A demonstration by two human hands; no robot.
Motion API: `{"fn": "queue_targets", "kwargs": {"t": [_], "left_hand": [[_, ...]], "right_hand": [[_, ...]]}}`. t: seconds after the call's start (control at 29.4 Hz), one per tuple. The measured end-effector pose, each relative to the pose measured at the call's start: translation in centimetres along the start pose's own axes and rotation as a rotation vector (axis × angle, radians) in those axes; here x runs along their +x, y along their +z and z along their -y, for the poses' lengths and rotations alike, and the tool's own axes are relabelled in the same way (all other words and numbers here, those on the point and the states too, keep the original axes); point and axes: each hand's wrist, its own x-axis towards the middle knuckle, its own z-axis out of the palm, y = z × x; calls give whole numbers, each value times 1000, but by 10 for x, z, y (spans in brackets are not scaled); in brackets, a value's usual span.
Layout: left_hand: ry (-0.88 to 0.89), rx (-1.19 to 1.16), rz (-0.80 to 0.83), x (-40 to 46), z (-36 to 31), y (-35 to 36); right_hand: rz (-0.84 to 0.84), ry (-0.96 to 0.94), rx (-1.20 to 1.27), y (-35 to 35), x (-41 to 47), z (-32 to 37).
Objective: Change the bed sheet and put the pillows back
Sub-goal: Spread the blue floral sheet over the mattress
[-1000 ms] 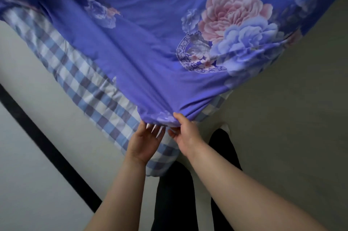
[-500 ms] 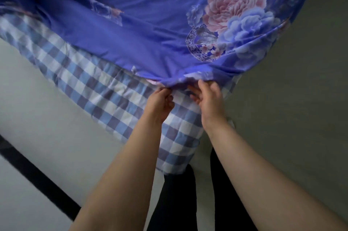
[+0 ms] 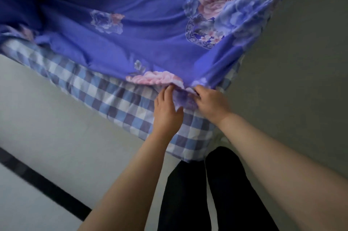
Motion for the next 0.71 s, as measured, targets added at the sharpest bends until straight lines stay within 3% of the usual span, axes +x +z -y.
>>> {"fn": "queue_targets", "kwargs": {"t": [0.07,0.17,0.24,0.34,0.41,0.51,0.54,0.61,0.68,0.71], "left_hand": [[68,250,22,2,0,9],[179,419,-90,19,-1,15],[254,499,-72,28,3,12],[291,545,40,27,7,3],[325,524,-11,22,8,-5],[315,476,-115,18,-2,-16],[299,459,-145,18,-5,-18],[243,429,-186,22,-13,-22],[183,423,-207,26,-19,-23],[156,419,-210,29,-20,-23]], "right_hand": [[21,24,-32,0,-22,-8],[48,126,120,-7,-40,-23],[125,168,179,-10,-43,-32],[263,168,-56,-5,-51,-42],[71,214,-100,-4,-64,-47],[-402,257,161,1,-87,-42],[-437,217,230,4,-93,-35],[-239,100,338,18,-99,-19],[36,78,430,34,-94,-7],[96,91,454,40,-87,-4]]}}
